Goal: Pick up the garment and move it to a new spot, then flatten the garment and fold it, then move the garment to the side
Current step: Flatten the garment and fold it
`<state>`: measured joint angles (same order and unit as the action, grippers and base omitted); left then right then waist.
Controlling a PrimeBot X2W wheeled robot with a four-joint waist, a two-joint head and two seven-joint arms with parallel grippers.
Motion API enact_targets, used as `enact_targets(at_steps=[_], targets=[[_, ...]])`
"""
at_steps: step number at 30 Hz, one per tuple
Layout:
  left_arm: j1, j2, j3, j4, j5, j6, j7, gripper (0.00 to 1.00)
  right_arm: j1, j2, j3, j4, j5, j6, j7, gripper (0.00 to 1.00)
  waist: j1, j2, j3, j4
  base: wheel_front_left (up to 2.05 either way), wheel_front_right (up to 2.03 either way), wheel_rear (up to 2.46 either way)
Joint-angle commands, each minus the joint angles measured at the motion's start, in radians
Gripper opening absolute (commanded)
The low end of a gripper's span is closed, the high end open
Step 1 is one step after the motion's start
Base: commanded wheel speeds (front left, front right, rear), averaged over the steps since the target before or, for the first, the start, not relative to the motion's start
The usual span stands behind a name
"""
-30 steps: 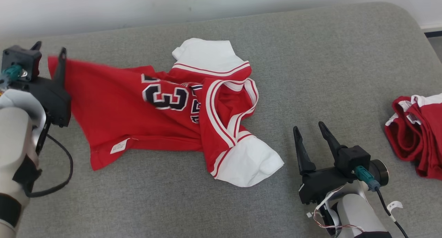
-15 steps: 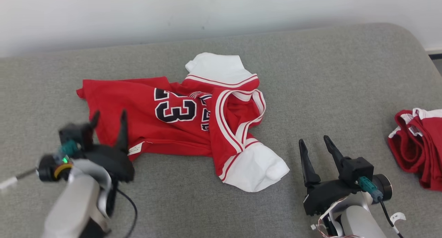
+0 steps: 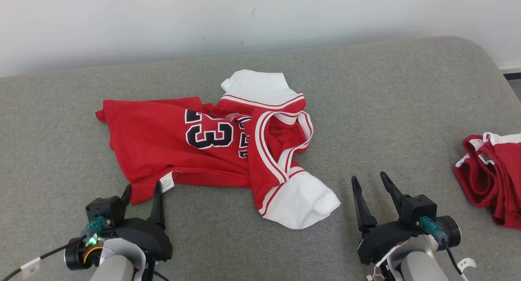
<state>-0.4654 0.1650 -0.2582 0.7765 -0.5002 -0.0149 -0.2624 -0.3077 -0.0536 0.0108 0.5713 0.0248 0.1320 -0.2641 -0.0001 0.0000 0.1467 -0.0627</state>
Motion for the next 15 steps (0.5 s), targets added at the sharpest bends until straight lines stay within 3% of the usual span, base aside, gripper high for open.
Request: enact_targets(at_steps=[1, 6, 15], targets=[[0.017, -0.004, 0.005, 0.014, 0.005, 0.000, -0.003, 1.00, 0.005, 0.001, 0.000, 0.004, -0.007, -0.003, 0.001, 1.00, 0.0001, 0.0000, 0.000, -0.001, 0.00, 0.00, 0.00], [0.001, -0.013, 0.043, 0.045, -0.007, 0.002, -0.003, 1.00, -0.005, 0.002, 0.001, 0.007, -0.003, -0.003, 0.000, 1.00, 0.0001, 0.0000, 0.005, -0.007, 0.00, 0.00, 0.00], [-0.052, -0.018, 0.057, 0.141, -0.028, -0.039, -0.003, 1.00, -0.007, 0.002, -0.001, 0.012, 0.003, -0.003, 0.000, 1.00, 0.0001, 0.0000, 0.011, -0.009, 0.00, 0.00, 0.00]])
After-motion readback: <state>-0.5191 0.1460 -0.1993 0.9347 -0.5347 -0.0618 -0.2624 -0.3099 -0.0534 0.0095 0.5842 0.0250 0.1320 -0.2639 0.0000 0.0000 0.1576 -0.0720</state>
